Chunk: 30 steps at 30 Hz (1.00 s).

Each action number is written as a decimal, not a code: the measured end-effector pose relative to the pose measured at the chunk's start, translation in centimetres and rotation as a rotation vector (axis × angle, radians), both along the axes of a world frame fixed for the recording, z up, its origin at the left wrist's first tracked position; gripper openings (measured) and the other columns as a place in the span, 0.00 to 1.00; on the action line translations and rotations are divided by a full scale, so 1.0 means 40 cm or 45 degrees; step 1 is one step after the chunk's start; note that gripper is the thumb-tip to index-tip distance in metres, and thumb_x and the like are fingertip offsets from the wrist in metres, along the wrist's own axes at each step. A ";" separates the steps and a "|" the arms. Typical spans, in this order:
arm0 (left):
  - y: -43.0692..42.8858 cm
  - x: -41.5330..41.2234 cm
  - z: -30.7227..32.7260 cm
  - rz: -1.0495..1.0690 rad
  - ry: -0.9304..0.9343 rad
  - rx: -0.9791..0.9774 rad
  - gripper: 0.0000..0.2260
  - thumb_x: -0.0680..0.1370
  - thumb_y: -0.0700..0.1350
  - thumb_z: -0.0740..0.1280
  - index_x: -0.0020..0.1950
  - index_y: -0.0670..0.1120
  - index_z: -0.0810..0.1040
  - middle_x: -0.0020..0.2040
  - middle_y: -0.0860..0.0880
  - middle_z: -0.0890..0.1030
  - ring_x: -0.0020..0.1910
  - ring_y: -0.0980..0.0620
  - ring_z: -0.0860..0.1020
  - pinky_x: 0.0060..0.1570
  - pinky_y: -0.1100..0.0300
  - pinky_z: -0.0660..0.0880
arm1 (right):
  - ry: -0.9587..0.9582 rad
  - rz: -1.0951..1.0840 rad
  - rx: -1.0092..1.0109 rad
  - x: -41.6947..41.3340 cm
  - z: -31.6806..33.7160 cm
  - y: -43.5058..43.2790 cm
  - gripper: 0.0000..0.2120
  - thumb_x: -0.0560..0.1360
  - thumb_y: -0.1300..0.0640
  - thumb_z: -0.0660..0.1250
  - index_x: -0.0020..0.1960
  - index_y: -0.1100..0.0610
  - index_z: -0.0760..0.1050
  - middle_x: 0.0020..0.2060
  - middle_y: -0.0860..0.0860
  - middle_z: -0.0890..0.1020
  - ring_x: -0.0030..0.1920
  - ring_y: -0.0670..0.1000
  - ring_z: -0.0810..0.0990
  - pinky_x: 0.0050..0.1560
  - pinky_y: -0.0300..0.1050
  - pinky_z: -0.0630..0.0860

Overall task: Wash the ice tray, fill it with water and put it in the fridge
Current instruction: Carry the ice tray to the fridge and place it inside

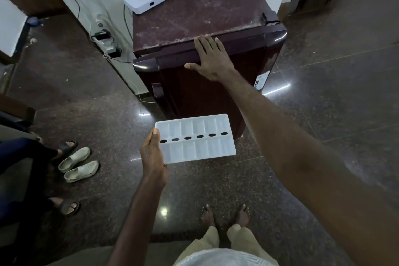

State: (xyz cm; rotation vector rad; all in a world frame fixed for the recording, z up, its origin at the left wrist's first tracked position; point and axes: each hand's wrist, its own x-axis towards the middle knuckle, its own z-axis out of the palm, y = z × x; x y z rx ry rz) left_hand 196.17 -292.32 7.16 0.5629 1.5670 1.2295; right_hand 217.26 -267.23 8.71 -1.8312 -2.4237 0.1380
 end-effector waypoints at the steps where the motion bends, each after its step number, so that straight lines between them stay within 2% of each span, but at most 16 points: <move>1: 0.000 -0.007 0.004 -0.020 -0.002 0.013 0.15 0.86 0.53 0.61 0.66 0.47 0.81 0.61 0.40 0.84 0.61 0.35 0.82 0.58 0.32 0.80 | -0.001 0.001 -0.005 0.001 0.002 -0.001 0.48 0.79 0.24 0.45 0.85 0.58 0.44 0.85 0.56 0.50 0.85 0.55 0.44 0.84 0.57 0.41; 9: -0.004 -0.050 0.046 -0.045 -0.056 0.026 0.18 0.86 0.53 0.61 0.71 0.46 0.78 0.65 0.39 0.82 0.63 0.35 0.81 0.62 0.30 0.77 | 0.010 -0.003 -0.024 -0.004 0.028 -0.014 0.45 0.81 0.27 0.45 0.85 0.58 0.45 0.85 0.56 0.50 0.85 0.55 0.45 0.84 0.57 0.42; 16: -0.021 -0.080 0.089 -0.079 -0.044 0.060 0.17 0.86 0.53 0.62 0.70 0.47 0.80 0.63 0.40 0.83 0.62 0.36 0.82 0.61 0.32 0.78 | 0.024 0.002 -0.027 -0.003 0.036 -0.017 0.43 0.82 0.28 0.45 0.85 0.56 0.47 0.85 0.55 0.51 0.85 0.55 0.47 0.84 0.57 0.44; 18: -0.027 -0.087 0.097 -0.076 -0.037 0.072 0.16 0.85 0.53 0.63 0.68 0.48 0.81 0.62 0.42 0.84 0.61 0.38 0.83 0.58 0.36 0.81 | 0.026 0.007 -0.017 0.002 0.035 -0.019 0.42 0.82 0.28 0.45 0.85 0.55 0.47 0.85 0.55 0.52 0.85 0.56 0.47 0.84 0.57 0.44; 20: -0.033 -0.095 0.100 -0.072 -0.030 0.084 0.14 0.85 0.53 0.64 0.66 0.50 0.82 0.60 0.44 0.86 0.58 0.41 0.85 0.49 0.45 0.84 | 0.034 0.020 -0.002 0.006 0.027 -0.029 0.42 0.82 0.29 0.45 0.85 0.55 0.48 0.84 0.55 0.53 0.85 0.56 0.48 0.84 0.57 0.44; 22: -0.042 -0.103 0.099 -0.053 -0.029 0.087 0.14 0.85 0.53 0.64 0.66 0.50 0.82 0.59 0.46 0.86 0.57 0.43 0.86 0.44 0.51 0.84 | 0.043 0.034 0.030 0.010 0.012 -0.048 0.41 0.82 0.29 0.45 0.85 0.54 0.49 0.84 0.55 0.54 0.85 0.55 0.49 0.84 0.57 0.44; 27: -0.069 -0.090 0.109 -0.009 -0.023 0.059 0.16 0.85 0.54 0.64 0.69 0.49 0.80 0.62 0.44 0.85 0.60 0.40 0.84 0.54 0.43 0.83 | 0.040 0.059 0.098 0.040 -0.010 -0.097 0.38 0.83 0.31 0.46 0.85 0.52 0.52 0.83 0.52 0.59 0.84 0.54 0.52 0.84 0.57 0.47; 30: -0.093 -0.072 0.125 -0.011 -0.012 0.059 0.16 0.85 0.54 0.63 0.69 0.49 0.80 0.62 0.44 0.85 0.60 0.40 0.84 0.51 0.45 0.83 | 0.055 0.072 0.143 0.055 -0.014 -0.127 0.35 0.84 0.32 0.47 0.84 0.51 0.56 0.80 0.50 0.63 0.83 0.53 0.56 0.83 0.57 0.49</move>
